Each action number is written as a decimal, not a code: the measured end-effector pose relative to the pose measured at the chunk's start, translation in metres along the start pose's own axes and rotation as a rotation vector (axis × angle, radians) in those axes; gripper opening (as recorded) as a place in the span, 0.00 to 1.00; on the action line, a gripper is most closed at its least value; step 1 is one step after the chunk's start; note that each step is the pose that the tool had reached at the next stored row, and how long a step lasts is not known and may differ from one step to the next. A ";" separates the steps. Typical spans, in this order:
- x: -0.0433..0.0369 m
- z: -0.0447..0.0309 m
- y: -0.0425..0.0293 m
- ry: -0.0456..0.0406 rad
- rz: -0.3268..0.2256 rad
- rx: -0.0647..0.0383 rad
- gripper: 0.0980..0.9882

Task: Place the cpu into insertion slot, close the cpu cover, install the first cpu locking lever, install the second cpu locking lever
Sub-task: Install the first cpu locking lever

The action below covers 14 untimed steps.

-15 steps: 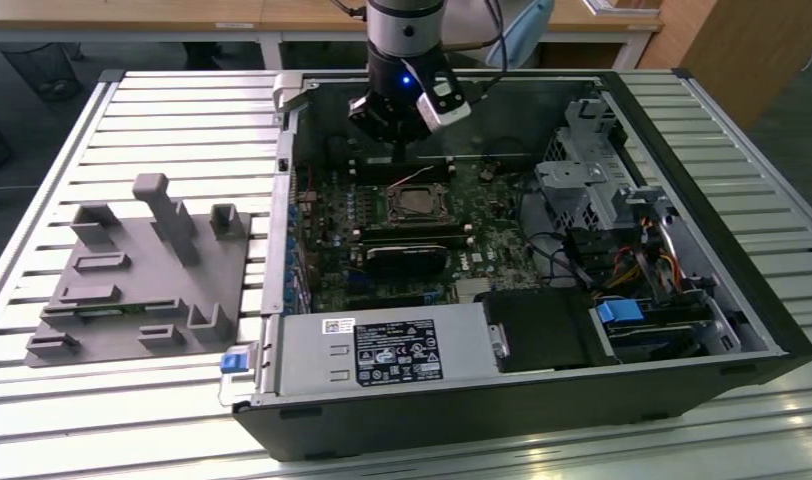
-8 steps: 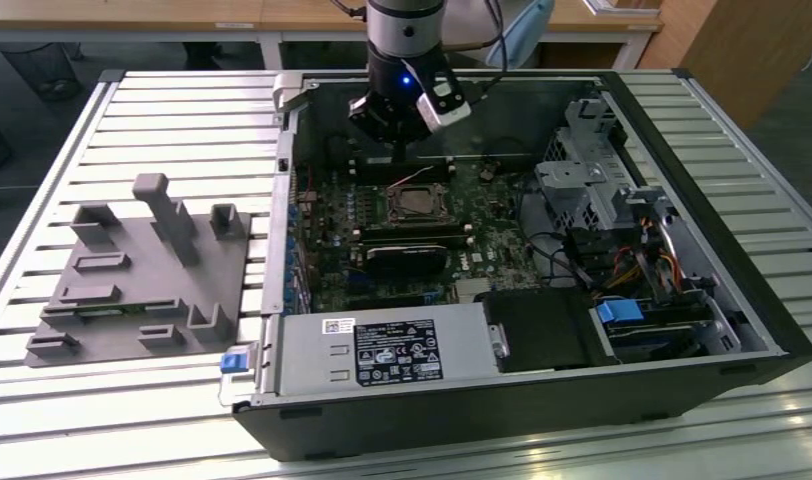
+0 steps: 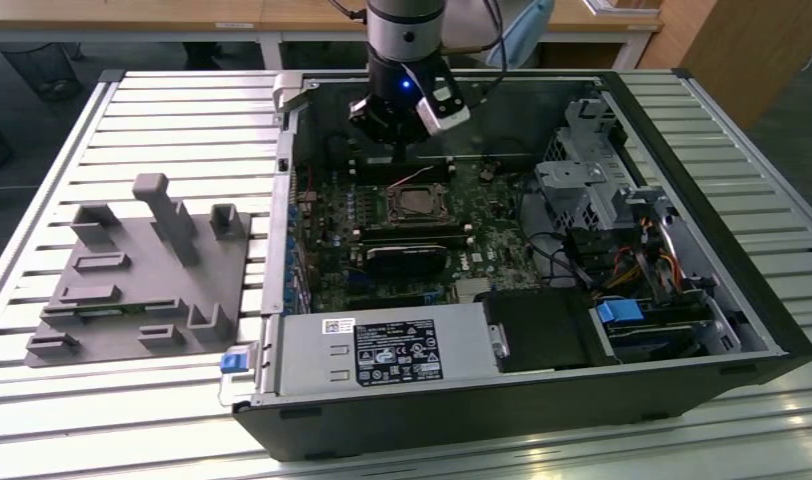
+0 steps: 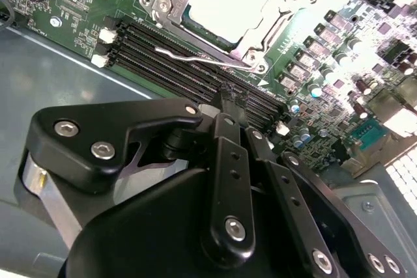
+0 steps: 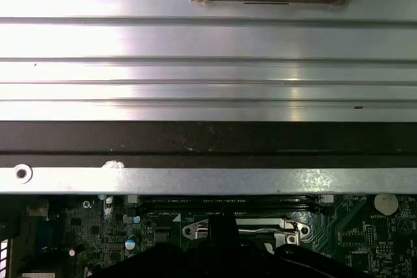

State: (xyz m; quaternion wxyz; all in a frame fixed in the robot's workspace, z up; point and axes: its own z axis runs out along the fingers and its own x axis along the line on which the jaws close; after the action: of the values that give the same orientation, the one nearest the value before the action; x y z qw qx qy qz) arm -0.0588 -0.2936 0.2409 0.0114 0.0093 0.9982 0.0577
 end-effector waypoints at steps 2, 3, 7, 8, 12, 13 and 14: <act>-0.0009 0.0013 -0.0002 0.0014 -0.012 0.000 0.01; -0.0013 0.0018 -0.0002 0.0023 -0.020 0.000 0.01; -0.0050 0.0025 -0.0002 0.0030 -0.025 0.000 0.01; -0.0064 0.0027 -0.0002 0.0030 -0.025 0.000 0.01; -0.0095 0.0032 -0.0003 0.0029 -0.025 0.000 0.01; -0.0097 0.0033 -0.0003 0.0029 -0.025 0.000 0.01; -0.0098 0.0034 -0.0002 0.0030 -0.025 0.000 0.01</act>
State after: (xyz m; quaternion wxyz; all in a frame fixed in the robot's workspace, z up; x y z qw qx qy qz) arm -0.0489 -0.2937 0.2377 0.0106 -0.0032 0.9983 0.0578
